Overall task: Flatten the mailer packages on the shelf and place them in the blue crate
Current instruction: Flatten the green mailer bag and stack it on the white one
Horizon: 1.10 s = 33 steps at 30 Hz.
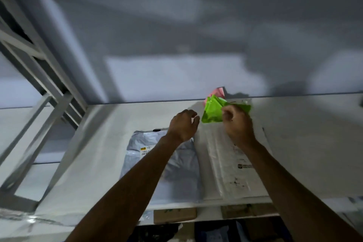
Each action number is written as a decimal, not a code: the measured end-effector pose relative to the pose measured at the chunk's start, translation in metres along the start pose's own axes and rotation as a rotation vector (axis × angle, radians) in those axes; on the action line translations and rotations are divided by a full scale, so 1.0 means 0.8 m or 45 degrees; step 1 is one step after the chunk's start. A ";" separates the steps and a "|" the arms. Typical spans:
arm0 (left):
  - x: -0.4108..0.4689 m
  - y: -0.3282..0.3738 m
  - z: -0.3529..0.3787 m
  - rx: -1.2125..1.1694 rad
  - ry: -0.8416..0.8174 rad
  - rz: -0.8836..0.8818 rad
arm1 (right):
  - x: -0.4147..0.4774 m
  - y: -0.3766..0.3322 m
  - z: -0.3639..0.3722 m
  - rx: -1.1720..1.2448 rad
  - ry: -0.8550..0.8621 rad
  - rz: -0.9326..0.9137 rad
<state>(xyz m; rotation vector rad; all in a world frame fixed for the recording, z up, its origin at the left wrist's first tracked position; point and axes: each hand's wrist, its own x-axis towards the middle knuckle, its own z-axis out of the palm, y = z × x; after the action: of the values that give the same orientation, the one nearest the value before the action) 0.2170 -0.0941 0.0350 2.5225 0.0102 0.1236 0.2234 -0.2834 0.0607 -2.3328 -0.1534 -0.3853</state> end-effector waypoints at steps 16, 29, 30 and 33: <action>0.087 0.024 0.064 -0.775 -0.204 -0.494 | 0.067 0.114 -0.006 0.392 -0.114 0.804; 0.022 0.042 -0.015 -0.512 0.237 -0.541 | 0.057 0.047 0.005 0.575 -0.078 0.627; 0.015 0.039 -0.021 -0.548 0.298 -0.559 | 0.053 0.039 0.010 0.588 -0.078 0.613; -0.008 0.028 -0.041 -0.683 0.431 -0.612 | 0.040 0.021 0.027 0.623 -0.094 0.547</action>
<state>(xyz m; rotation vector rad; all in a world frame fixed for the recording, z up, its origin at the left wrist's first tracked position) 0.2069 -0.0939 0.0742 1.8785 0.6283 0.3089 0.2621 -0.2805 0.0452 -1.8302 0.1981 -0.0360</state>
